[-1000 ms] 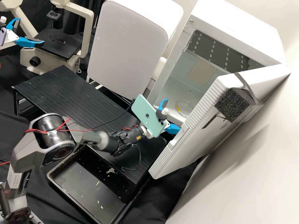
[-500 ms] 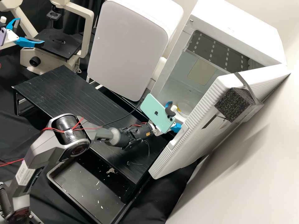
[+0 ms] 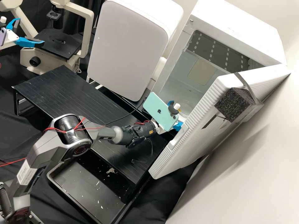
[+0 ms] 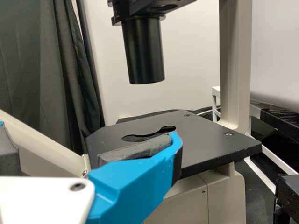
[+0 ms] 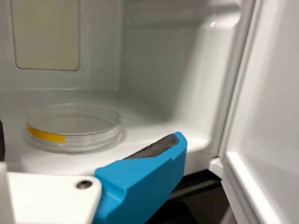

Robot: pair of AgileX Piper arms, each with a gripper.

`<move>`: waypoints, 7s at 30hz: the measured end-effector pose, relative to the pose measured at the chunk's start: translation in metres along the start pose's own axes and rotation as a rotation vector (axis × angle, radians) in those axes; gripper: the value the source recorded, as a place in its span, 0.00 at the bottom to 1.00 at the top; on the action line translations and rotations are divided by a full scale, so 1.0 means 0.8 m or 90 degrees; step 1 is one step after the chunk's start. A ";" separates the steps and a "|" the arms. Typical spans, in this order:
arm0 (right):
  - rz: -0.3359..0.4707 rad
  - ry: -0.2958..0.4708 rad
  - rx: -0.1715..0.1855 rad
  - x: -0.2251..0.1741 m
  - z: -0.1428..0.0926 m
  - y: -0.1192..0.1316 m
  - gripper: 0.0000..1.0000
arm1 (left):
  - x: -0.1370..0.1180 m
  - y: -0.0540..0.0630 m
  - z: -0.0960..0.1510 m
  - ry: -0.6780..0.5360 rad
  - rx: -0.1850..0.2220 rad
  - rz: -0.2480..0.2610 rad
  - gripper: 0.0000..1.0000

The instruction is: Take the petri dish out of the incubator

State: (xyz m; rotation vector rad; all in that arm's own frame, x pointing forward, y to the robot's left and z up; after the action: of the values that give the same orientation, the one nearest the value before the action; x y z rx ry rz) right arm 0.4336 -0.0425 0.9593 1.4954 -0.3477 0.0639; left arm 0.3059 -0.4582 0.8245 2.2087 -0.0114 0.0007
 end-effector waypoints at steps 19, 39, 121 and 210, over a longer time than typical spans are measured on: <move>-0.047 0.002 -0.007 0.016 -0.019 0.007 1.00 | 0.000 0.000 0.000 0.000 0.000 0.000 1.00; -0.077 -0.004 0.034 0.048 -0.009 -0.002 1.00 | 0.000 0.000 0.000 0.000 0.000 0.000 1.00; -0.074 0.026 0.022 -0.021 -0.011 0.008 0.00 | 0.000 0.000 0.000 0.000 0.000 0.000 1.00; -0.264 0.248 -0.012 -0.362 -0.027 -0.108 1.00 | 0.000 0.000 0.000 0.000 0.000 0.000 1.00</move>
State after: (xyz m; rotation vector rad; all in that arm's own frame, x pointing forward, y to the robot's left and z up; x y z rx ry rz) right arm 0.1849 0.0215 0.7986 1.4721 0.2757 0.0211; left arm 0.3059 -0.4582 0.8245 2.2087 -0.0114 0.0007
